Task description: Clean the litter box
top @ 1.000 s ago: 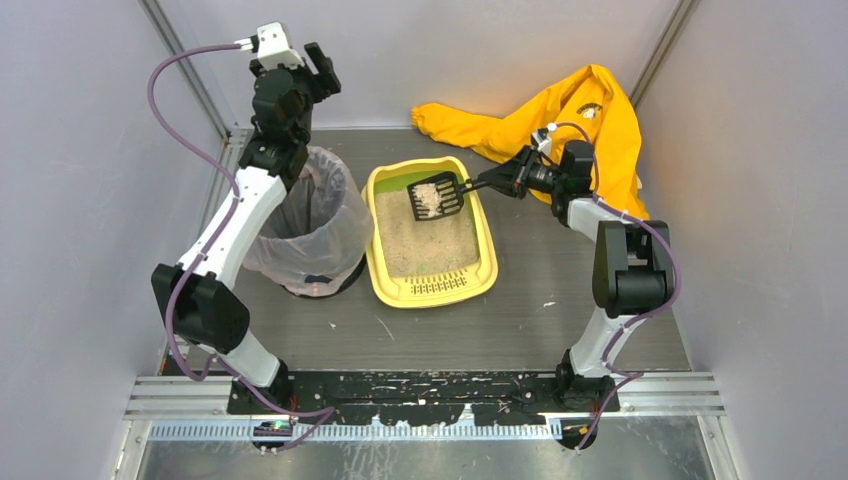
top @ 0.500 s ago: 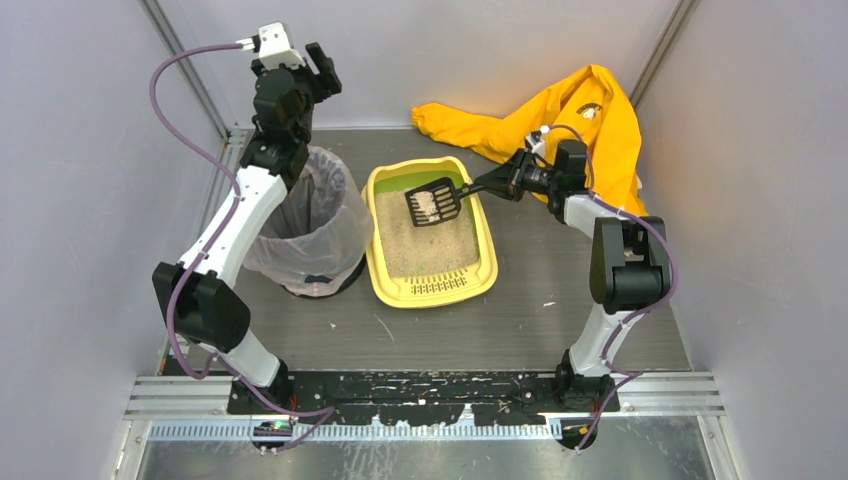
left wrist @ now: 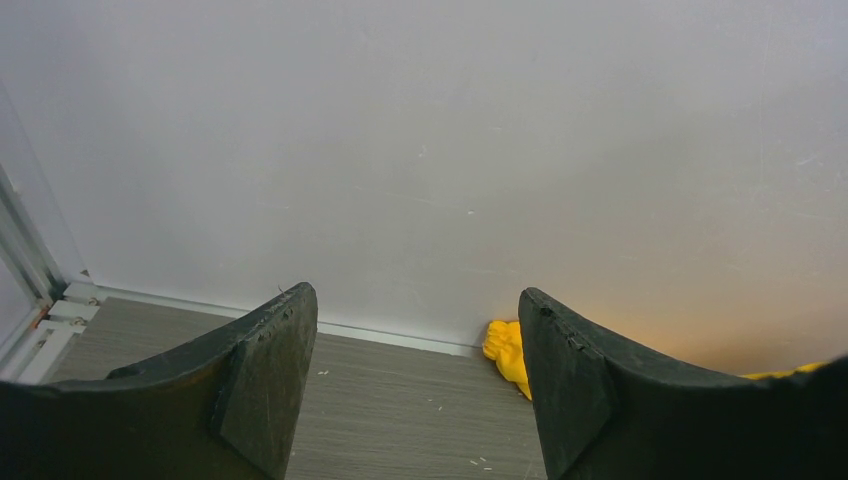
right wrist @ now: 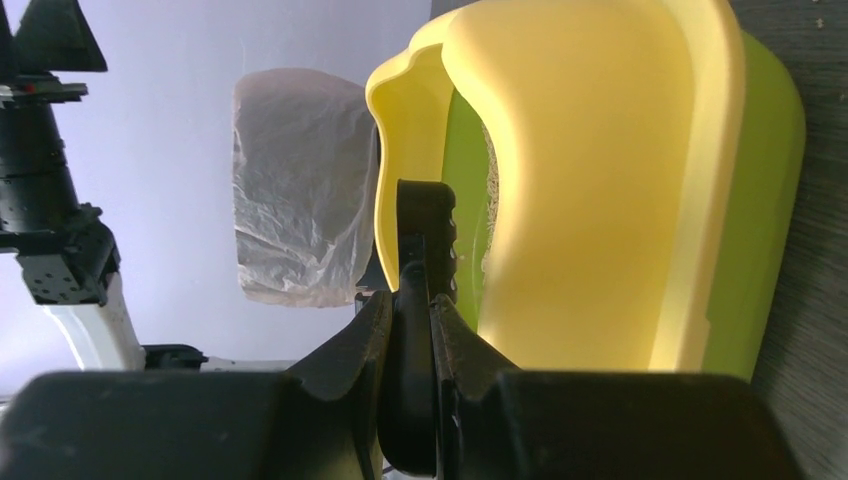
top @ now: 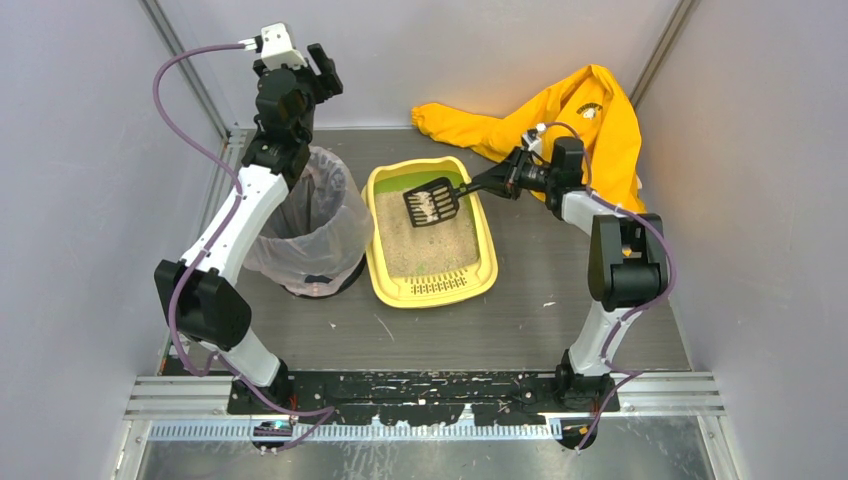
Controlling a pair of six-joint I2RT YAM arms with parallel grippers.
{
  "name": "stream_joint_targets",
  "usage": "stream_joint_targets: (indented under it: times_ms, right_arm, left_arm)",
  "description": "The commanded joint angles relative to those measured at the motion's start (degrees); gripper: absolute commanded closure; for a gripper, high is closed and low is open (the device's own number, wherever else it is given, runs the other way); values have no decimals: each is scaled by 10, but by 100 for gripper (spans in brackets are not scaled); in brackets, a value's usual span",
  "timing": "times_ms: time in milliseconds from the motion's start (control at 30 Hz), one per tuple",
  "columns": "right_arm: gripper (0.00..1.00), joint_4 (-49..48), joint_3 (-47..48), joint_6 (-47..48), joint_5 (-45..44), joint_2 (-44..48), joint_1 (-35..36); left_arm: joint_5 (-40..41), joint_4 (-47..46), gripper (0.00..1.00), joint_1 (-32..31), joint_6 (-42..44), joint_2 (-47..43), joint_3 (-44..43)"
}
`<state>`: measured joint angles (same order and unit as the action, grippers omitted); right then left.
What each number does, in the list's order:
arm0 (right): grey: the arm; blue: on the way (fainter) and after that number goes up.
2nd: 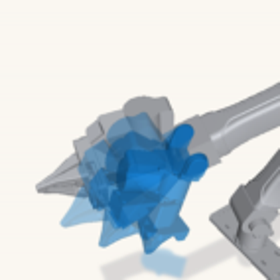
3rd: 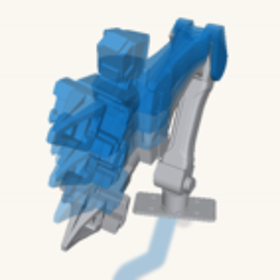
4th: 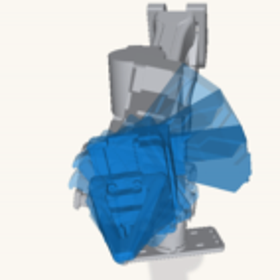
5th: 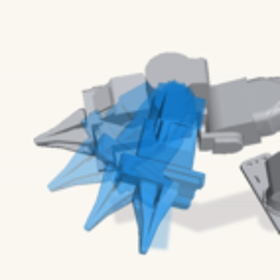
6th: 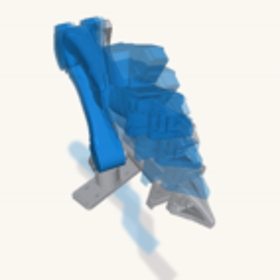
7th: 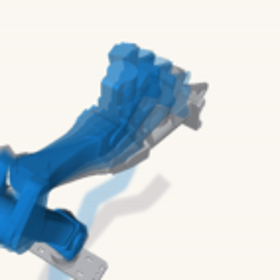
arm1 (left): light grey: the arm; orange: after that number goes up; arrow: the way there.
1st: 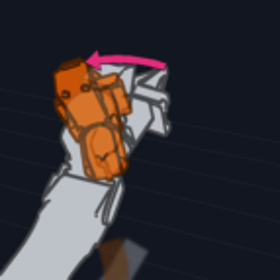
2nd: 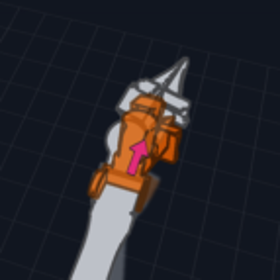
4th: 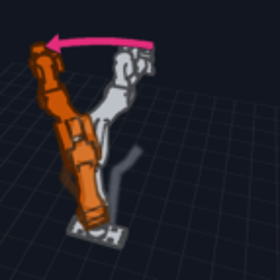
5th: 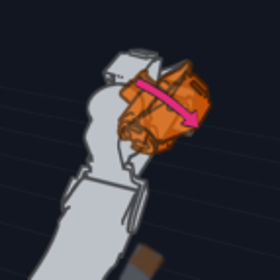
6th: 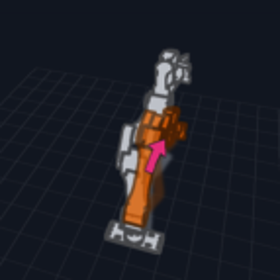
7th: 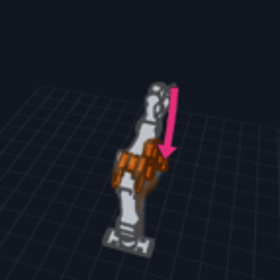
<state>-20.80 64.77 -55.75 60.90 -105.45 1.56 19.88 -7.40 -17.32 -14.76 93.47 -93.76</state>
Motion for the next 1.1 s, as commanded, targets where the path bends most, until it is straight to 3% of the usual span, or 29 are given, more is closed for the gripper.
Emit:
stream_joint_targets:
  times_ms: [0,100,167,233,300,500,700,933,1000,1067]
  right_arm:
    - [99,77,48,76,0,16,24]
    - [99,16,23,24,-8,20,-6]
    - [99,-16,39,-3,12,4,24]
    - [99,78,58,61,1,11,44]
    - [99,112,57,96,-15,20,31]
    - [99,60,38,56,-3,22,17]
    - [99,-75,25,-48,13,3,40]
    - [99,20,42,26,4,14,24]
    - [99,141,63,109,-6,22,39]
    - [99,133,48,106,-25,34,23]
  left_arm:
    - [-7,-24,27,-3,0,-4,-22]
    - [-7,-22,27,-5,5,-9,-19]
    - [-3,-26,27,-4,8,-11,-13]
    - [-2,-25,27,-4,6,-10,-13]
    - [-6,-26,27,-5,2,-11,-13]
    - [0,-26,27,-5,13,-23,1]
    - [1,-28,27,-5,12,-29,11]
    - [5,-26,27,-5,16,-39,21]
    - [9,-27,26,-5,15,-37,22]
    - [6,-26,27,-6,13,-39,21]
